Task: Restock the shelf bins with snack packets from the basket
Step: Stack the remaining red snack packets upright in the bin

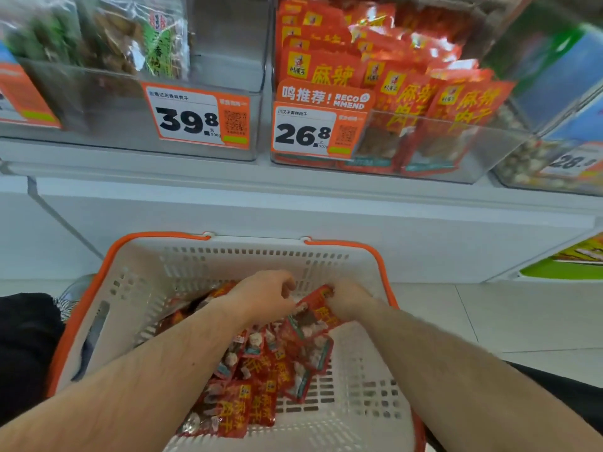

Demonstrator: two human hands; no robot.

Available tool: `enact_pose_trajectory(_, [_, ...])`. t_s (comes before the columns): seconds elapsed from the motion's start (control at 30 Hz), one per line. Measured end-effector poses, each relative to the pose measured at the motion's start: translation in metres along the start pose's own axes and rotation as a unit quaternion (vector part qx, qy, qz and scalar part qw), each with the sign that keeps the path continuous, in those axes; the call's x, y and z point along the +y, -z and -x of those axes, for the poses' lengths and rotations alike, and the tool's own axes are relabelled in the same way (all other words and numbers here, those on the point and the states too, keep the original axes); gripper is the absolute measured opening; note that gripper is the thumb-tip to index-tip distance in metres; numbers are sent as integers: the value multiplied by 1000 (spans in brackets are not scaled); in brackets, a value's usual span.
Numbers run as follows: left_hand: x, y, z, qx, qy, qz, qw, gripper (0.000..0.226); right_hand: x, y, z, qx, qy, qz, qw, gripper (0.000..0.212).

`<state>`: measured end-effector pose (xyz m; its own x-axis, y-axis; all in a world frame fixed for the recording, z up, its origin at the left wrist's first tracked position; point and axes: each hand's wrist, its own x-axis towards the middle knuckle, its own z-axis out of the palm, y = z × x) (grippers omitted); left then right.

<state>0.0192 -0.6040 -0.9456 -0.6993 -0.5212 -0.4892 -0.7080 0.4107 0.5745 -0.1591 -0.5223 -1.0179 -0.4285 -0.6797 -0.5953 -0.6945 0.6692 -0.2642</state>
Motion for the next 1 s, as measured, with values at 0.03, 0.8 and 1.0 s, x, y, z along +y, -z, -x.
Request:
enact_pose_trajectory(0.03, [5,1,3,9,-2,17,1000,44,-3,18,5,5,23,33,999,31])
enact_pose_trajectory(0.8, [115,74,48,214,-223,228,923,31,-62,231,189,350,184,-87,914,9])
enact_pose_trajectory(1.0, [161,104,52,268,-281,207,898,36,-60,248,210,425,144,-104,888,25])
